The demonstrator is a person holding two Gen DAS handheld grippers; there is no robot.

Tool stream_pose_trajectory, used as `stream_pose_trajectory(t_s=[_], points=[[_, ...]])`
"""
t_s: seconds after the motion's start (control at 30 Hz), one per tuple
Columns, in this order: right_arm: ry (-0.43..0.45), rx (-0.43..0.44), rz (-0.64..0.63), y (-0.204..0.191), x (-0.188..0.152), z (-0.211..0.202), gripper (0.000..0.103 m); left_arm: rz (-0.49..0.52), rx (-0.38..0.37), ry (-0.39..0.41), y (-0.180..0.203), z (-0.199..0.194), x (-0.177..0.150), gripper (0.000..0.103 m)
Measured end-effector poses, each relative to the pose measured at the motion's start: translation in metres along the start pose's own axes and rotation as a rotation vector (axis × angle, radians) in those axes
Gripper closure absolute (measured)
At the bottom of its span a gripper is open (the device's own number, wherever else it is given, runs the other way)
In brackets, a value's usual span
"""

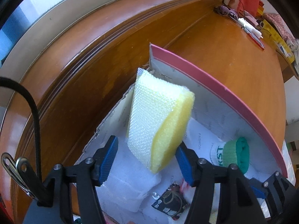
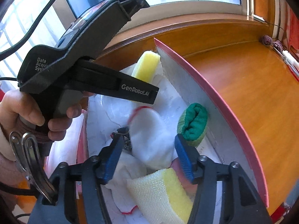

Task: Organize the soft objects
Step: 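Open the left gripper to drop the sponge while the right gripper releases the sock into the box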

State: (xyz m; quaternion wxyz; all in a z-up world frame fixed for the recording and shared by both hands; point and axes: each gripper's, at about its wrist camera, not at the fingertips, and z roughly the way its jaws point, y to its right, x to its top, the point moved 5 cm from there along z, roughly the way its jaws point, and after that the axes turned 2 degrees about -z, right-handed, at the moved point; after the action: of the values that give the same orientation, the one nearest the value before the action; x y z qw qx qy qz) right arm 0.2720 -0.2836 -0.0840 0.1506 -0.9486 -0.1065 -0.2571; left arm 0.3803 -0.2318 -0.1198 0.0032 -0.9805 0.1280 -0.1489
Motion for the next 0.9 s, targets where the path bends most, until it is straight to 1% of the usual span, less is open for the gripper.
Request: stream_pose_trajectory(t_s=[0.07,0.33,0.63,0.9], points=[[0.004,-0.005,-0.005,0.000,0.000,-0.002,0.039,-0.001,-0.005,0.005,0.001,-0.002,0.000,0.034],[0.022,-0.021,-0.002,0.003,-0.002,-0.013,0.038,0.004,-0.019,0.028,0.005,-0.016,-0.003,0.034],[0.049,-0.038,0.005,-0.001,-0.013,-0.043,0.038,0.002,-0.026,0.058,0.008,-0.033,-0.008,0.034],[0.064,-0.044,0.010,0.001,-0.016,-0.046,0.038,-0.010,-0.034,0.085,0.003,-0.054,-0.020,0.034]])
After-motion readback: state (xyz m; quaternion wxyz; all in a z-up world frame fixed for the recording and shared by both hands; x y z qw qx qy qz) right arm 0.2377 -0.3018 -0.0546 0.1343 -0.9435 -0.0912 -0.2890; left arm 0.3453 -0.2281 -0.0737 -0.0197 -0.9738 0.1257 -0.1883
